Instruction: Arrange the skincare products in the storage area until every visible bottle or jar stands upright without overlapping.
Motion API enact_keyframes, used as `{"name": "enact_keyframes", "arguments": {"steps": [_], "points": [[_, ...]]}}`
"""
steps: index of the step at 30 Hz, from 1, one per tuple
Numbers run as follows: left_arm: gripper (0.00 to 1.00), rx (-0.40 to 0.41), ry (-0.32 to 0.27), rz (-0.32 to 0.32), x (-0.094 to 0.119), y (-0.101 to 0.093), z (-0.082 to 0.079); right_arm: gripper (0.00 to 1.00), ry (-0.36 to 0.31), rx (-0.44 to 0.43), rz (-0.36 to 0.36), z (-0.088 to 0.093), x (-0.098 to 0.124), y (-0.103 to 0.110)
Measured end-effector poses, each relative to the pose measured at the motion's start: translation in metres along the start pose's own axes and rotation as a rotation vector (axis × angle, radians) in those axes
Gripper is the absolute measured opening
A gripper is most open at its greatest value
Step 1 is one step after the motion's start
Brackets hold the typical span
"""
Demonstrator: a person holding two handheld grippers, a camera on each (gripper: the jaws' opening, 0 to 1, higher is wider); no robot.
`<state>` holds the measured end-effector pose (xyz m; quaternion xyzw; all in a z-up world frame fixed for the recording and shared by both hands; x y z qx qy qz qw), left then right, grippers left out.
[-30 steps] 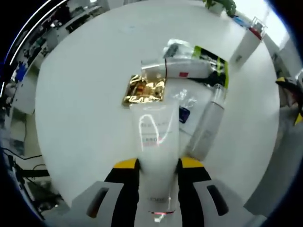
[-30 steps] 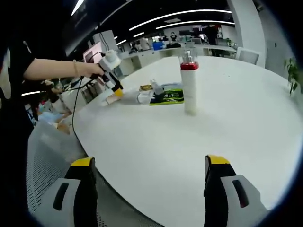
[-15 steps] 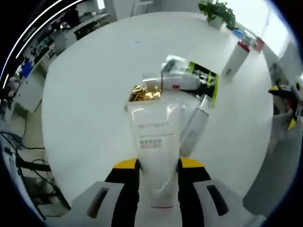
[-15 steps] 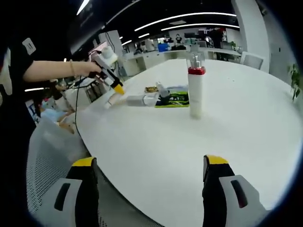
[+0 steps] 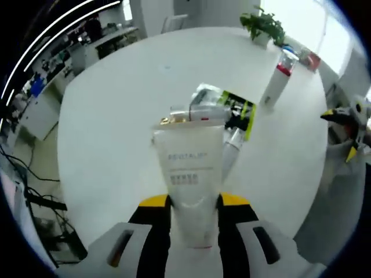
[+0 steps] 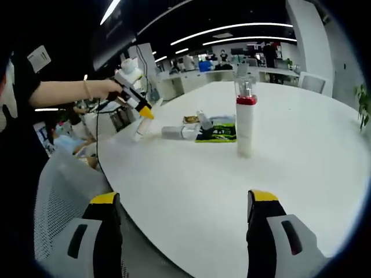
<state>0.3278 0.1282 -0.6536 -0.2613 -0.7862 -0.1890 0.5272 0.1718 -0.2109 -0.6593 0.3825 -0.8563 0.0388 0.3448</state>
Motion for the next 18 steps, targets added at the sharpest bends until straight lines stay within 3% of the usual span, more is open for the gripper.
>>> {"name": "enact_keyframes", "arguments": {"steps": [6,13,18], "points": [[0.32,-0.007,-0.025,0.003,0.009,-0.004,0.003,0.86,-0.024,0.001,-0.015,-0.007,-0.001,0.005],[0.32,0.01,-0.078,0.02,0.023,-0.022,0.001,0.85,-0.051,0.019,-0.088,-0.018,-0.01,0.034],[0.32,0.015,-0.129,0.042,0.036,-0.045,-0.008,0.84,-0.141,-0.042,-0.166,-0.037,-0.017,0.054]]}}
Point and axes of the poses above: the point that each gripper's makers call its tool centre point, and the gripper's own axes: x roughly backward along the fingers, y roughly to its left, z roughly out of its underside, the point moved 4 cm from there along x, roughly backward along the fingers, and after that the axes turned 8 degrees about y, right-handed, at the moved point
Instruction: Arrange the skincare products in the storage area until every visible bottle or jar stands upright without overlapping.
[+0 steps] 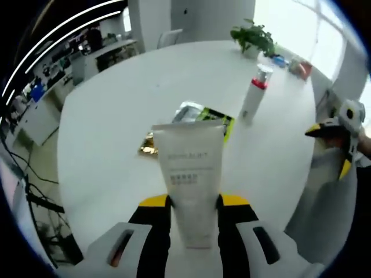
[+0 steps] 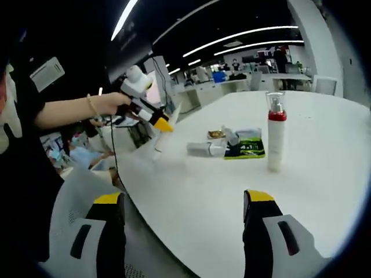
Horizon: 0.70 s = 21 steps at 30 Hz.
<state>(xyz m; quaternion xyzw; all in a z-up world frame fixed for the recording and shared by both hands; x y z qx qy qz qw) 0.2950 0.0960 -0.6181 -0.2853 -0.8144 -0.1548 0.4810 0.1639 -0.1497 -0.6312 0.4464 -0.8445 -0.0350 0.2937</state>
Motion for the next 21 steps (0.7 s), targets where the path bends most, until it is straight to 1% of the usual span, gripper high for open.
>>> {"name": "enact_keyframes", "arguments": {"steps": [2,5,7,10,11,12,14,15,16,18,19,21], "points": [[0.32,0.02,-0.028,0.017,0.002,-0.003,-0.005,0.84,0.004,0.009,-0.008,-0.002,-0.005,0.004],[0.32,0.058,-0.071,0.04,0.009,-0.014,-0.013,0.83,0.021,0.041,-0.016,-0.004,-0.014,0.009],[0.32,0.076,-0.093,0.048,0.016,-0.023,-0.017,0.83,0.021,0.051,-0.022,-0.01,-0.019,0.013],[0.32,0.105,-0.133,0.061,0.022,-0.029,-0.025,0.82,0.007,0.071,-0.035,-0.023,-0.029,0.022],[0.32,0.114,-0.155,0.071,0.024,-0.032,-0.029,0.82,0.002,0.079,-0.042,-0.026,-0.032,0.024],[0.32,0.123,-0.164,0.076,0.026,-0.034,-0.03,0.81,0.001,0.083,-0.045,-0.028,-0.037,0.025],[0.32,0.133,-0.188,0.087,0.031,-0.044,-0.035,0.79,-0.001,0.097,-0.042,-0.035,-0.045,0.028],[0.32,0.135,-0.199,0.088,0.036,-0.053,-0.037,0.78,0.002,0.106,-0.04,-0.039,-0.05,0.03],[0.32,0.135,-0.207,0.088,0.039,-0.057,-0.038,0.78,0.006,0.113,-0.036,-0.043,-0.052,0.031],[0.32,0.137,-0.229,0.091,0.044,-0.064,-0.043,0.77,-0.008,0.126,-0.042,-0.052,-0.057,0.035],[0.32,0.139,-0.238,0.095,0.043,-0.062,-0.046,0.76,-0.01,0.132,-0.031,-0.057,-0.061,0.035],[0.32,0.164,-0.269,0.122,0.049,-0.07,-0.051,0.74,-0.019,0.142,-0.016,-0.066,-0.065,0.038]]}}
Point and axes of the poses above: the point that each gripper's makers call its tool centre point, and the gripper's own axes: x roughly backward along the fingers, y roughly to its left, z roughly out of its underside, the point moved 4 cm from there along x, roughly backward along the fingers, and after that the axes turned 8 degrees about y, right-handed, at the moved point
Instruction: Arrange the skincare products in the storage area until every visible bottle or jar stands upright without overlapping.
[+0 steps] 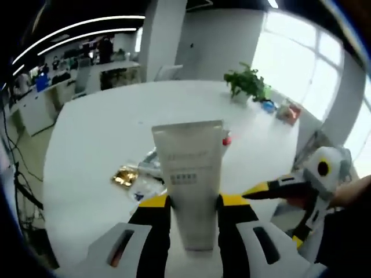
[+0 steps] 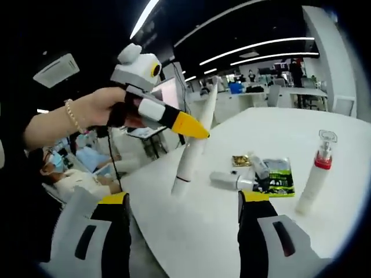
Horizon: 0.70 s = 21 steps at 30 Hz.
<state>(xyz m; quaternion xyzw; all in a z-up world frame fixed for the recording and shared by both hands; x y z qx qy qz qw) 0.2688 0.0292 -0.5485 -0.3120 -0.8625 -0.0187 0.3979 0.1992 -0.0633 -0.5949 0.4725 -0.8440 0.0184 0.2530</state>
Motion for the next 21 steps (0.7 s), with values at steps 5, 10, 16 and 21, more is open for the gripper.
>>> {"name": "enact_keyframes", "arguments": {"steps": [5,10,16,21], "points": [[0.32,0.054,-0.079,0.069,0.012,-0.029,-0.014,0.61,-0.04,0.054,0.083,-0.025,0.0,-0.001],[0.32,0.03,-0.127,0.084,0.021,-0.053,-0.024,0.4,-0.081,0.066,0.099,-0.045,0.008,0.003],[0.32,0.048,-0.156,0.091,0.024,-0.066,-0.03,0.38,-0.119,0.04,0.177,-0.053,0.019,-0.009],[0.32,0.096,-0.168,0.111,0.025,-0.066,-0.031,0.28,-0.14,0.036,0.192,-0.059,0.023,-0.007]]}}
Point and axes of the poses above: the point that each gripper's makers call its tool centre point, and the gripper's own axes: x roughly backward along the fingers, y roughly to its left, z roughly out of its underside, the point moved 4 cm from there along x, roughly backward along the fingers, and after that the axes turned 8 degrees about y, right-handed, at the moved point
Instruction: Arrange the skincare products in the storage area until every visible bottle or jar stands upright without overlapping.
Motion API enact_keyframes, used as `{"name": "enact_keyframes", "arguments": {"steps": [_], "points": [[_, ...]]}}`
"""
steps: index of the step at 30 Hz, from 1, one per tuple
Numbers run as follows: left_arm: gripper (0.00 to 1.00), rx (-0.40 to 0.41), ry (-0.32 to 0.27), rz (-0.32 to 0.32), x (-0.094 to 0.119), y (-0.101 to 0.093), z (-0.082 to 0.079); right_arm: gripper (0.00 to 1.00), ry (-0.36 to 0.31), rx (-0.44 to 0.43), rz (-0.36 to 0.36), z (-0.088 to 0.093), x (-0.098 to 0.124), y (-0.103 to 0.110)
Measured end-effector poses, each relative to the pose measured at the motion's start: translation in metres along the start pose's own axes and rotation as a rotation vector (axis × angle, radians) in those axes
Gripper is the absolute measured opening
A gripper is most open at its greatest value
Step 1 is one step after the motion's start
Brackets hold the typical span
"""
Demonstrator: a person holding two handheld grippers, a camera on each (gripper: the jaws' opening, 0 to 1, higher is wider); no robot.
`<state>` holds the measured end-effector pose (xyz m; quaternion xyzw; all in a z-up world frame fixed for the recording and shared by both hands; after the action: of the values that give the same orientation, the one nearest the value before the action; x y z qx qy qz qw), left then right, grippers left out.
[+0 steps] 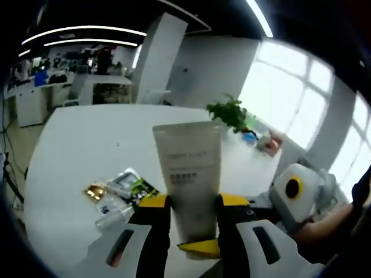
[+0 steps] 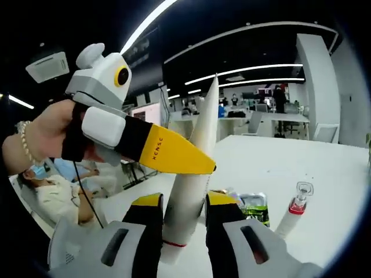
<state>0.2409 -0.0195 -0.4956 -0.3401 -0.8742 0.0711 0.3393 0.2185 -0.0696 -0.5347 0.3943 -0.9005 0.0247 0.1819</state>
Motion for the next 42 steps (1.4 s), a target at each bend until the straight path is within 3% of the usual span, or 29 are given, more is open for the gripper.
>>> {"name": "enact_keyframes", "arguments": {"steps": [6,7,14,19,21,25,26,28,30,32,35,37,42], "points": [[0.32,0.012,-0.011,-0.021,0.005,-0.004,-0.001,0.23,-0.019,-0.083,0.0,-0.004,0.0,-0.001],[0.33,0.011,-0.014,-0.022,0.007,-0.005,-0.001,0.21,-0.028,-0.117,-0.017,-0.005,0.002,-0.001],[0.35,0.022,-0.068,-0.011,0.015,-0.009,-0.008,0.17,-0.063,-0.146,-0.087,-0.013,0.008,-0.002],[0.34,0.038,-0.097,0.038,0.02,-0.014,-0.013,0.16,-0.107,-0.229,-0.155,-0.017,0.013,-0.001],[0.33,0.05,-0.127,0.09,0.024,-0.018,-0.019,0.16,-0.141,-0.264,-0.205,-0.021,0.017,0.0],[0.31,-0.044,-0.163,0.184,0.035,-0.027,-0.026,0.17,-0.228,-0.345,-0.422,-0.032,0.03,0.006],[0.31,-0.063,-0.159,0.237,0.038,-0.032,-0.027,0.17,-0.235,-0.356,-0.487,-0.034,0.034,0.009],[0.34,-0.093,-0.185,0.282,0.043,-0.039,-0.032,0.17,-0.249,-0.322,-0.595,-0.037,0.043,0.018],[0.34,-0.137,-0.167,0.351,0.048,-0.051,-0.033,0.17,-0.256,-0.298,-0.682,-0.042,0.052,0.029],[0.33,-0.194,-0.196,0.403,0.055,-0.062,-0.037,0.17,-0.271,-0.325,-0.756,-0.047,0.059,0.033],[0.29,-0.218,-0.196,0.477,0.062,-0.076,-0.038,0.17,-0.279,-0.318,-0.865,-0.054,0.069,0.04],[0.24,-0.239,-0.195,0.514,0.066,-0.084,-0.039,0.17,-0.283,-0.308,-0.903,-0.057,0.072,0.042],[0.2,-0.219,-0.171,0.518,0.069,-0.093,-0.041,0.18,-0.303,-0.284,-0.929,-0.061,0.076,0.044]]}}
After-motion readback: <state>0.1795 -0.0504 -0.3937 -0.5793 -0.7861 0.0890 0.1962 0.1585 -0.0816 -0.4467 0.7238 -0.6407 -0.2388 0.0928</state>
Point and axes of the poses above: the point that each gripper's makers call its tool centre point, and the gripper's own axes: x roughly backward along the fingers, y roughly to its left, z roughly out of its underside, the point moved 4 cm from there along x, roughly backward along the fingers, and after that the axes turned 8 degrees about y, right-handed, at the moved point
